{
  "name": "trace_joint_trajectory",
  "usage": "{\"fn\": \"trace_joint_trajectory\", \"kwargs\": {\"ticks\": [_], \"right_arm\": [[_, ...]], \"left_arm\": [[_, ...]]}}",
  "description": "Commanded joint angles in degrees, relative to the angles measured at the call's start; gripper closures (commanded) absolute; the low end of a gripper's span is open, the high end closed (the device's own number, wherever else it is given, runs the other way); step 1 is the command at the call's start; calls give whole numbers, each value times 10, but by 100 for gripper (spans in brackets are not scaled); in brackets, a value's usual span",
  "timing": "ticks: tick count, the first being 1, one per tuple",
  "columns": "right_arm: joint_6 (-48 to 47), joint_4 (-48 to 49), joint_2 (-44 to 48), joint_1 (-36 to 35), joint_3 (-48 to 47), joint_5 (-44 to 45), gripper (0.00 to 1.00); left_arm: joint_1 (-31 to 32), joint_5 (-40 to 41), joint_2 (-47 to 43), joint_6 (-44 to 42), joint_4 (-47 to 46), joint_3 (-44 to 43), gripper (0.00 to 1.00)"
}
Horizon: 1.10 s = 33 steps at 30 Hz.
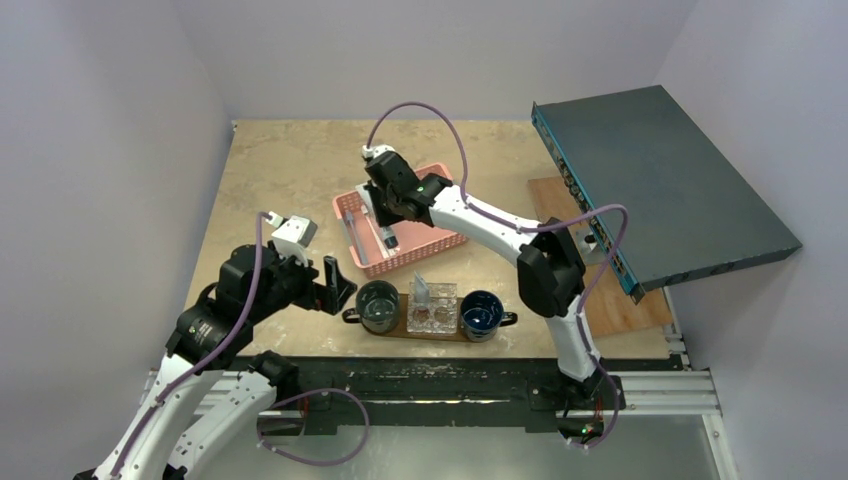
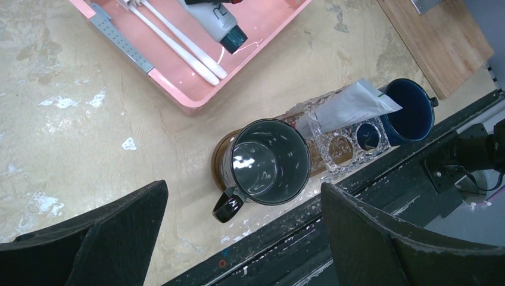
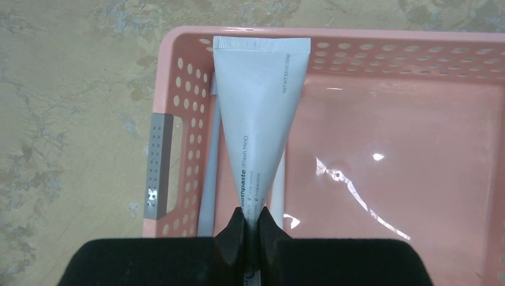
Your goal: Prepare toiletry sets of a toothbrush and toothpaste on the tray
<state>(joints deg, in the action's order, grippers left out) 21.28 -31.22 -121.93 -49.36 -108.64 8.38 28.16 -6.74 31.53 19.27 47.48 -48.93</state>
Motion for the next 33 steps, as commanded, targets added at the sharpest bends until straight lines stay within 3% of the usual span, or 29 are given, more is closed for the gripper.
{"fn": "trace_joint_trajectory", "kwargs": {"ticks": [1, 11, 20, 27, 33], "right_arm": [[3, 45, 91, 1, 23, 23, 100], [22, 116, 231, 1, 160, -15, 100], [121, 188, 365, -6, 292, -37, 100], [177, 198, 423, -24, 317, -7, 100], [201, 175, 420, -53, 292, 39, 100]], "left_arm": [[-2, -17, 4, -5, -25, 0, 0], [-2, -57, 21, 47, -67, 3, 0], [-2, -134, 55, 146, -171, 16, 0], [-3, -156, 82, 203, -221, 23, 0], [-2, -151, 93, 244, -258, 33, 0]]}}
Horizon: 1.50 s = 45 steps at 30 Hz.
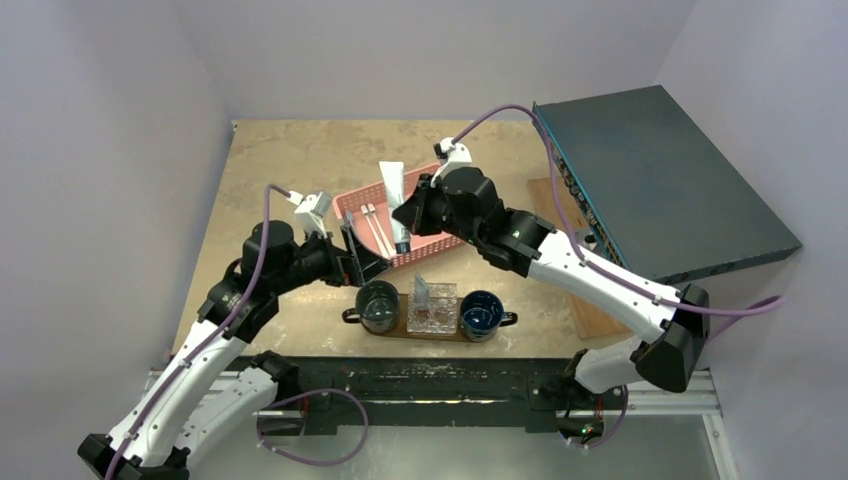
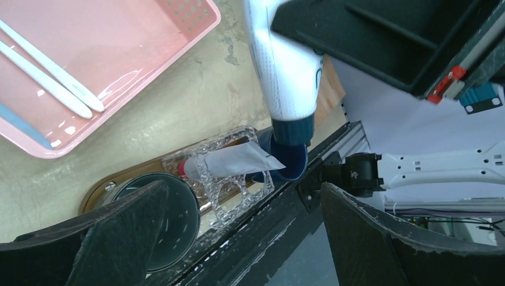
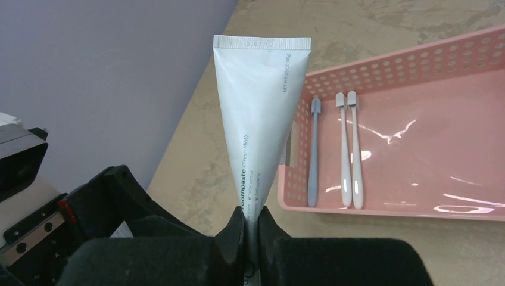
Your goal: Prepare toiletry sets of a toothbrush and toothpaste on the tray
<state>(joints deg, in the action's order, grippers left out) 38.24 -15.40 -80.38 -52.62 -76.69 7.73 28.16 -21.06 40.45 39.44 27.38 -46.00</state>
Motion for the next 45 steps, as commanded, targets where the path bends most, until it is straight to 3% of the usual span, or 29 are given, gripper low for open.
{"fn": "trace_joint_trajectory", "kwargs": {"ticks": [1, 12, 22, 29, 38, 40, 43, 45], "right_arm": [[34, 13, 2, -27, -34, 56, 100], [65, -29, -37, -64, -102, 112, 100], [67, -42, -57, -76, -132, 96, 100], [70, -42, -58, -79, -135, 76, 100], [70, -42, -58, -81, -134, 78, 100], [69, -42, -60, -81, -134, 78, 100], [68, -43, -61, -81, -133, 76, 100], [68, -47, -60, -81, -132, 79, 99]], "left_arm": [[-2, -7, 5, 48, -61, 3, 0], [-2, -6, 9, 71, -83, -3, 0], [-2, -3, 20, 73, -116, 3, 5], [-2, -10, 35, 67, -147, 5, 23], [-2, -25, 50, 62, -167, 5, 59], [-2, -26, 51, 58, -170, 3, 68], [-2, -26, 53, 50, -165, -2, 100], [-2, -21, 48, 46, -162, -5, 100]]}}
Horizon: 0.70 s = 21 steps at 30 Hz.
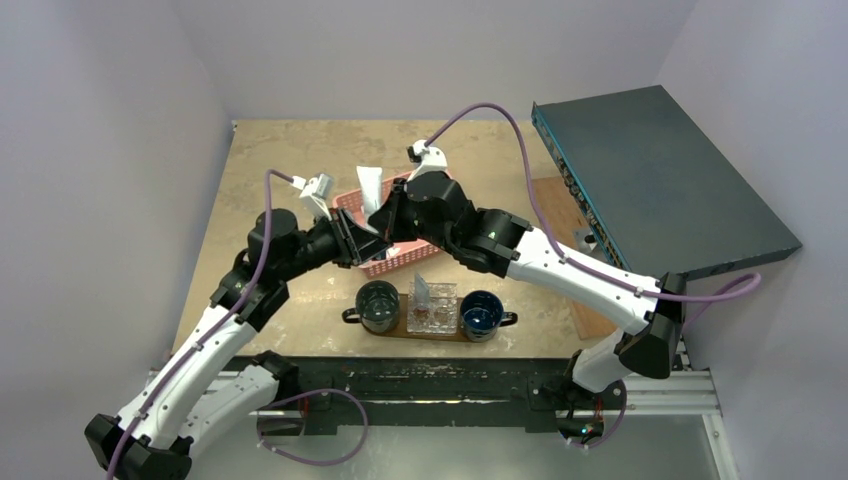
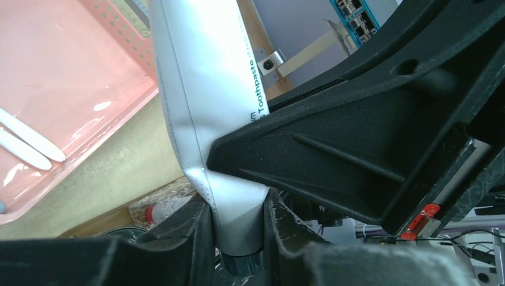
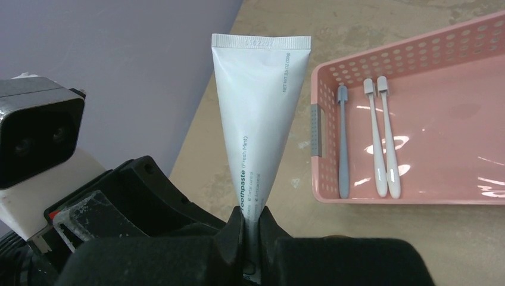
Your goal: Prepare toiletry sets of a toothbrush and toothpaste on the tray
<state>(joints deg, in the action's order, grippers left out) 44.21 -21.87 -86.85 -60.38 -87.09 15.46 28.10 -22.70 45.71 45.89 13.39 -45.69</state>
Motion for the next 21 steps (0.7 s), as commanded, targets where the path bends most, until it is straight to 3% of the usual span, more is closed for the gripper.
{"fn": "trace_joint_trajectory", "kwargs": {"ticks": [1, 5, 11, 16, 21], "right_arm": [[8, 16, 5, -4, -27, 3, 93], [-14, 14, 11, -4, -27, 10, 77], [-81, 13, 30, 1, -34, 9, 63], [-133, -22, 37, 19, -44, 20, 59], [-195, -32, 63, 49, -25, -21, 59]], "left_arm": [[-1, -5, -9, -20, -24, -8, 100], [-1, -9, -18, -32, -16, -14, 100], [-2, -23, -28, -50, -2, -3, 100], [-1, -43, -40, -69, 17, 5, 100], [-1, -71, -57, -100, 52, 3, 100]]}}
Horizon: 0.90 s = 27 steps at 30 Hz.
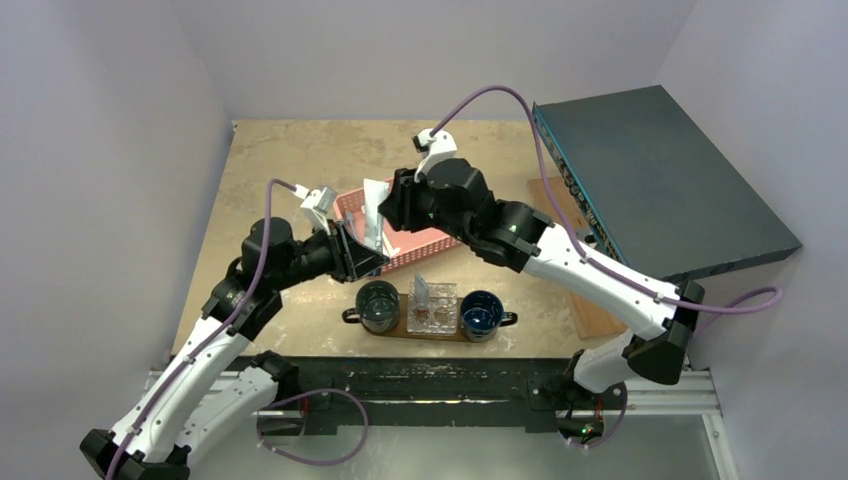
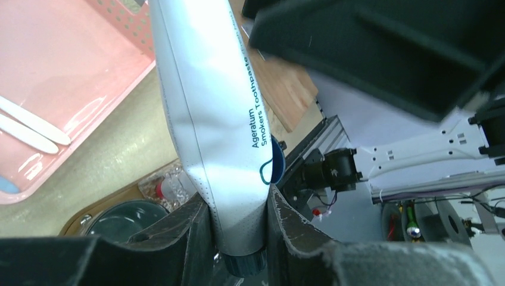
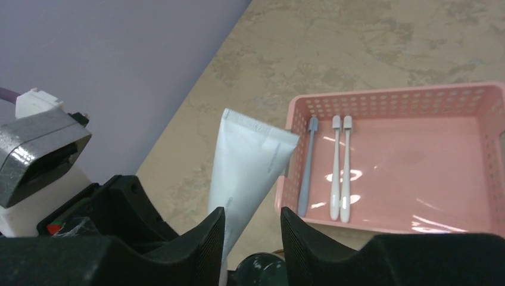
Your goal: Prepare toiletry sets of a toothbrush and toothpaste on the tray
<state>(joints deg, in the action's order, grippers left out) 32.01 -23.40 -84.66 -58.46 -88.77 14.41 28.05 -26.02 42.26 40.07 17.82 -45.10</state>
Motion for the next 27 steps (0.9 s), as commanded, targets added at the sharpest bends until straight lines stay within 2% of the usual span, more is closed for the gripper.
{"fn": "trace_joint_trajectory", "kwargs": {"ticks": [1, 8, 14, 19, 20, 21, 23, 27], "right_arm": [[-86, -18, 48, 38, -4, -27, 58], [-194, -39, 75, 71, 14, -141, 51], [-194, -64, 97, 73, 20, -221, 51], [-194, -72, 127, 76, 31, -251, 51], [-206, -77, 131, 76, 32, -254, 49], [-261, -79, 136, 78, 33, -258, 33], [-269, -82, 145, 80, 38, -278, 27], [-270, -95, 154, 81, 32, -319, 25]], "left_arm": [[-1, -46, -24, -48, 15, -5, 100], [-1, -96, -30, -85, 65, -19, 100], [-1, -152, -34, -127, 119, -40, 100], [-1, -186, -38, -152, 154, -57, 100], [-1, -193, -37, -157, 164, -61, 100], [-1, -202, -35, -164, 176, -66, 100], [-1, -223, -34, -174, 194, -72, 100], [-1, -261, -41, -190, 223, -80, 100]]}}
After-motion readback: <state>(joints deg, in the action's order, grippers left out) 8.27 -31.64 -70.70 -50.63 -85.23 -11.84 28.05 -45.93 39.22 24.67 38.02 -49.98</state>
